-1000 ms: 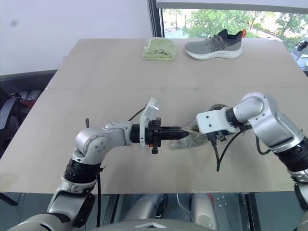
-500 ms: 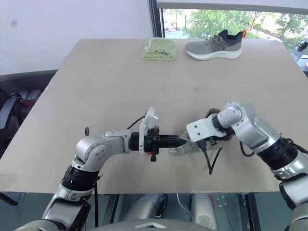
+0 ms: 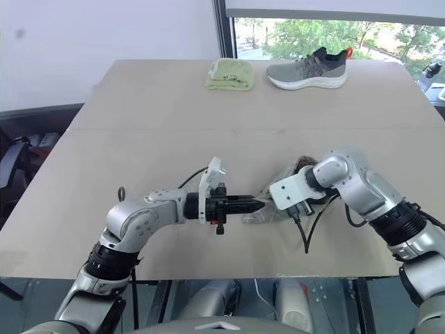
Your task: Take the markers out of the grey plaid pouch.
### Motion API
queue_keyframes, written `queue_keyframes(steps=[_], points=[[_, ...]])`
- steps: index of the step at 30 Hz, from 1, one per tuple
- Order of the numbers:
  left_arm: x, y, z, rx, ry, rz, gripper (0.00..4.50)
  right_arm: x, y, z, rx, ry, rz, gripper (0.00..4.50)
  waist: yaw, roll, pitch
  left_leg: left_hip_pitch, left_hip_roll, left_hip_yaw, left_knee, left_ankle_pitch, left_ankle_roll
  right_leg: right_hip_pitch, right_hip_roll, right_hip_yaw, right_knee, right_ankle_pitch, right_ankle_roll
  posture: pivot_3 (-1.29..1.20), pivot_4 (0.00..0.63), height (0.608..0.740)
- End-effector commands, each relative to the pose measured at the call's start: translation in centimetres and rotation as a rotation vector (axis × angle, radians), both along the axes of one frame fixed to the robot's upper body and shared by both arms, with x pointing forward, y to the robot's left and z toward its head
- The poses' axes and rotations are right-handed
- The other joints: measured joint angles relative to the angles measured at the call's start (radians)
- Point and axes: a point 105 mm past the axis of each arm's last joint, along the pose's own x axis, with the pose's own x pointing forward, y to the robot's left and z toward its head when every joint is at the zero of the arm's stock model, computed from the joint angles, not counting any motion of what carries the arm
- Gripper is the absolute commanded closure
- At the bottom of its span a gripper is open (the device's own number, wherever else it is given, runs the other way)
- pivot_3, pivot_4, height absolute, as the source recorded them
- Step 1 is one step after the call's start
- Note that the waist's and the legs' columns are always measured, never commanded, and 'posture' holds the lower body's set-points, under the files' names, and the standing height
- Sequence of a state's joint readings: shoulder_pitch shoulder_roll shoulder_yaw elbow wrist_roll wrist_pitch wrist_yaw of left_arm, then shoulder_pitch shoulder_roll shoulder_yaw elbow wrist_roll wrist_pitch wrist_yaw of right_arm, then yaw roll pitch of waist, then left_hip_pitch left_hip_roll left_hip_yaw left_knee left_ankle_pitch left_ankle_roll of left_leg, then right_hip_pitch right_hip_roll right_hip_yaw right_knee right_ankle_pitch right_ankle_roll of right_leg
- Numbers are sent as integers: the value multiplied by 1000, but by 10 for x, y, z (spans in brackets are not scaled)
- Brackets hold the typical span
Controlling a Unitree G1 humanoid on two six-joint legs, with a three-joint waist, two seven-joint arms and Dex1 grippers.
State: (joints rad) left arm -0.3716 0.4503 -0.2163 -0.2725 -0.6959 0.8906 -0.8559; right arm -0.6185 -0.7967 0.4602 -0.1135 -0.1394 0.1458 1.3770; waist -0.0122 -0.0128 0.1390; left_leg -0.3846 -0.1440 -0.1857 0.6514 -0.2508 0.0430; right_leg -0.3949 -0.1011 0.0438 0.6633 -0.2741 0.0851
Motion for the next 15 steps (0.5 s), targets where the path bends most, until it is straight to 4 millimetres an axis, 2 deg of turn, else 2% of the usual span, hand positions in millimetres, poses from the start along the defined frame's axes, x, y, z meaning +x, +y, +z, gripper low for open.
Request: queue_keyframes(steps=[1,3,7,11,15], points=[[-4,10,-4,54,-25,10,4500,-5,0,24,159,69,-67,4203,0,0,0,0,0,0,0,0,0,0,0,0,0,0,0,0,150,740],[-5,15,-2,68,-33,20,4500,-7,-6,39,226,85,-106,4203,2,0,0,-1,0,0,0,0,0,-1,0,0,0,0,0,0,150,740],[-1,22,2,97,-68,54,4500,-17,-15,56,282,113,-128,4203,11,1,1,-2,0,-1,0,0,0,-1,-1,-1,-1,0,0,0,150,740],[4,24,7,116,-106,76,4500,-26,-12,72,369,136,-131,4203,18,1,1,-3,0,-1,0,0,0,-2,-1,-1,-1,0,0,0,150,740],[-8,18,6,159,-124,0,4500,-14,-15,86,447,88,-210,4203,21,1,2,-3,0,-1,-1,0,0,-2,-1,-1,-1,0,0,0,150,740]])
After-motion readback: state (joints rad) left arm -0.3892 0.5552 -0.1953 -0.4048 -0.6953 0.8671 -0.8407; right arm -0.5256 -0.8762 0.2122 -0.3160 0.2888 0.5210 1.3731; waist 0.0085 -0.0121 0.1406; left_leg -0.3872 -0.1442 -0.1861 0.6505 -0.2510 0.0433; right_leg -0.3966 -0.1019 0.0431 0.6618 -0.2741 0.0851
